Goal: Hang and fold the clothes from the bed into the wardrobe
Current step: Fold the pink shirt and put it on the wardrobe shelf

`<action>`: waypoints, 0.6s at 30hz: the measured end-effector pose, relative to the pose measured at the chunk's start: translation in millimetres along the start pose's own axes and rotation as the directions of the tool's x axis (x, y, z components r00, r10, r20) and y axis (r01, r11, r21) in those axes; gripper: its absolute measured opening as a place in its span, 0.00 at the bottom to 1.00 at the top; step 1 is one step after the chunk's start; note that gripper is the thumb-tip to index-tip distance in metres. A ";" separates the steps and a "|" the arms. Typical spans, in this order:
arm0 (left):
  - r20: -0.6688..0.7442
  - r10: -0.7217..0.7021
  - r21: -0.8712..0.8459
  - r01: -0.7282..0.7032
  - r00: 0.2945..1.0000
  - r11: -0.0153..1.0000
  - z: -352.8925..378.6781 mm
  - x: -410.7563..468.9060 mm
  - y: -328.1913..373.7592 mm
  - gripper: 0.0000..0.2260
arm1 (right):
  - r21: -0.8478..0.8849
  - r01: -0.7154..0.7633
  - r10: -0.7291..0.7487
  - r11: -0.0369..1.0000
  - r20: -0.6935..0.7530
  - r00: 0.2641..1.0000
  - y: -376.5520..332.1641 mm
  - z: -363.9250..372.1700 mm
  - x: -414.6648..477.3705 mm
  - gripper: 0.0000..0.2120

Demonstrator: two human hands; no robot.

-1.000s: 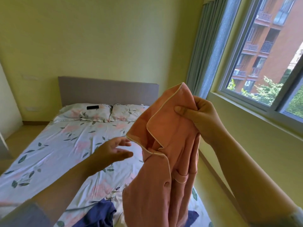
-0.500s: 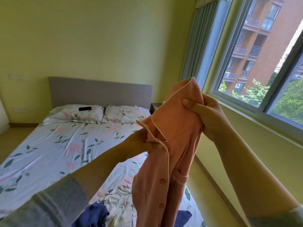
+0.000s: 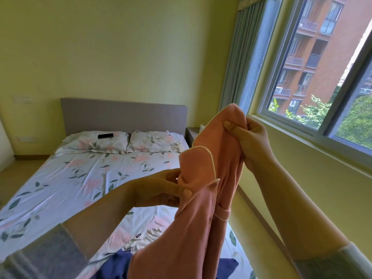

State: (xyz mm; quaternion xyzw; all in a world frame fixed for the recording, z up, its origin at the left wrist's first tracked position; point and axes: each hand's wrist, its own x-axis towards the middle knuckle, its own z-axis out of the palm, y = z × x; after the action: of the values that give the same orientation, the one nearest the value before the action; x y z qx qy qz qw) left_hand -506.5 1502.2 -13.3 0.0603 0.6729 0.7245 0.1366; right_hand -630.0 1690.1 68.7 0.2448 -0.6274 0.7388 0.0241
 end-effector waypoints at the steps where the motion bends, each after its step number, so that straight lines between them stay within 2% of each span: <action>1: -0.026 0.011 0.029 -0.010 1.000 1.000 -0.2 -0.2 -0.7 0.22 | 0.001 -0.013 0.013 1.000 0.002 1.000 0.9 0.3 -0.6 0.04; 5: -0.157 0.070 0.129 -0.050 0.985 0.990 2.3 -2.2 -5.8 0.16 | -0.013 -0.012 0.012 1.000 0.025 1.000 2.4 3.5 -4.3 0.06; 8: -0.216 0.081 0.073 -0.067 0.973 0.995 5.4 -3.3 -9.2 0.20 | -0.043 -0.009 0.010 0.999 0.026 1.000 2.3 4.6 -6.9 0.07; 14: -0.254 0.165 0.050 -0.157 0.953 0.986 0.6 -9.2 3.4 0.24 | -0.097 -0.002 0.002 0.995 0.002 1.000 6.0 -10.9 -3.6 0.05; 18: -0.206 0.140 0.109 -0.119 0.969 0.987 -23.3 -21.0 16.2 0.23 | -0.230 -0.033 0.040 0.973 0.025 0.999 14.0 -30.4 -5.1 0.08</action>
State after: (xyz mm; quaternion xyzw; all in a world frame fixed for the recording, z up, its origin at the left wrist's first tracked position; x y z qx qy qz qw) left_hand -494.7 1473.1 2.7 0.0327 0.7123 0.7010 0.0131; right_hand -640.4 1717.0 51.1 0.2397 -0.7132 0.6581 0.0293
